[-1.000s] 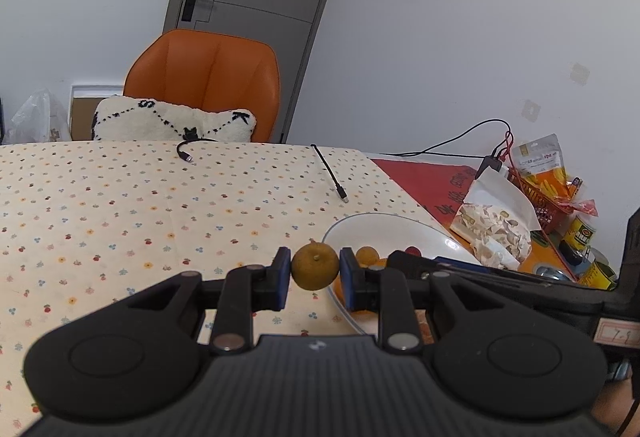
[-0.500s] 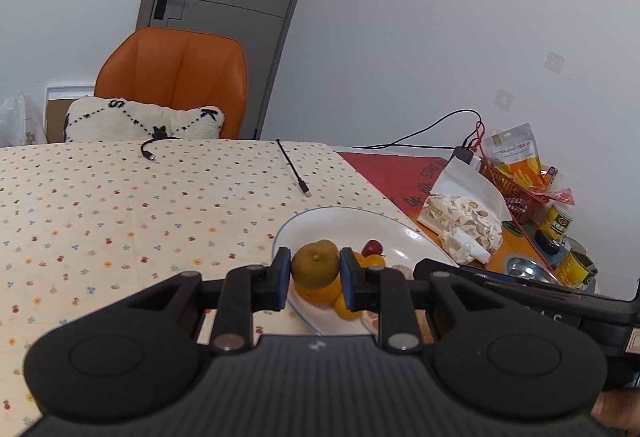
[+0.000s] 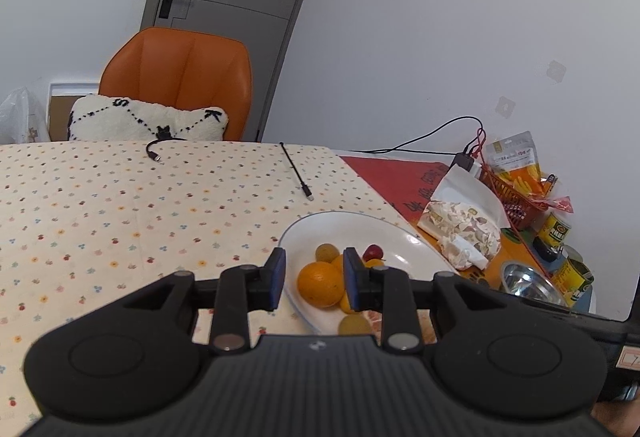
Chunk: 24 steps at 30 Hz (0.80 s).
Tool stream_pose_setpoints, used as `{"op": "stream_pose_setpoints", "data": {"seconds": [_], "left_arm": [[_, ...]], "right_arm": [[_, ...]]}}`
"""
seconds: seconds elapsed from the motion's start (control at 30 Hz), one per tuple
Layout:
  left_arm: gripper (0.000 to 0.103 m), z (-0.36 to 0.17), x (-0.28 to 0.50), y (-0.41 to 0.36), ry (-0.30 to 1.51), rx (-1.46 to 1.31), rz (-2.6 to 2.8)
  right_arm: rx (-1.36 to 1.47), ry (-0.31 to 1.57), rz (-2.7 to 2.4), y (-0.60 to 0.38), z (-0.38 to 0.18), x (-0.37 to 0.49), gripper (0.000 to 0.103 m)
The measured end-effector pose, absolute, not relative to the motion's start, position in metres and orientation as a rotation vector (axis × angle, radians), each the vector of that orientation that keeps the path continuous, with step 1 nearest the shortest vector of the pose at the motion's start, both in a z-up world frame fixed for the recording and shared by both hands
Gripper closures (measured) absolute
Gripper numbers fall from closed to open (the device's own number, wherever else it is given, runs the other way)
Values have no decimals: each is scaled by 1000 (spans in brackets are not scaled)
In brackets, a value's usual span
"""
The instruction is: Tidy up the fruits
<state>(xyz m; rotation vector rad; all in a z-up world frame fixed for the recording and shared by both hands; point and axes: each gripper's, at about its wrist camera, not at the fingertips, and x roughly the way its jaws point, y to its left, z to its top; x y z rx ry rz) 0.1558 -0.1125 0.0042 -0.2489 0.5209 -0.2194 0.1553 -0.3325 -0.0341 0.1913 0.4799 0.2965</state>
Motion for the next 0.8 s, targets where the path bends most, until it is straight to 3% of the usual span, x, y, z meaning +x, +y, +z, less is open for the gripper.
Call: {"op": "stream_pose_setpoints", "data": {"seconds": [0.17, 0.47, 0.8], "left_arm": [[61, 2, 150, -100, 537, -251, -191], [32, 3, 133, -81, 551, -249, -147], [15, 8, 110, -60, 559, -232, -72]], "right_arm": [[191, 483, 305, -331, -34, 153, 37], [185, 488, 335, -322, -33, 144, 21], [175, 483, 396, -305, -27, 132, 8]]}}
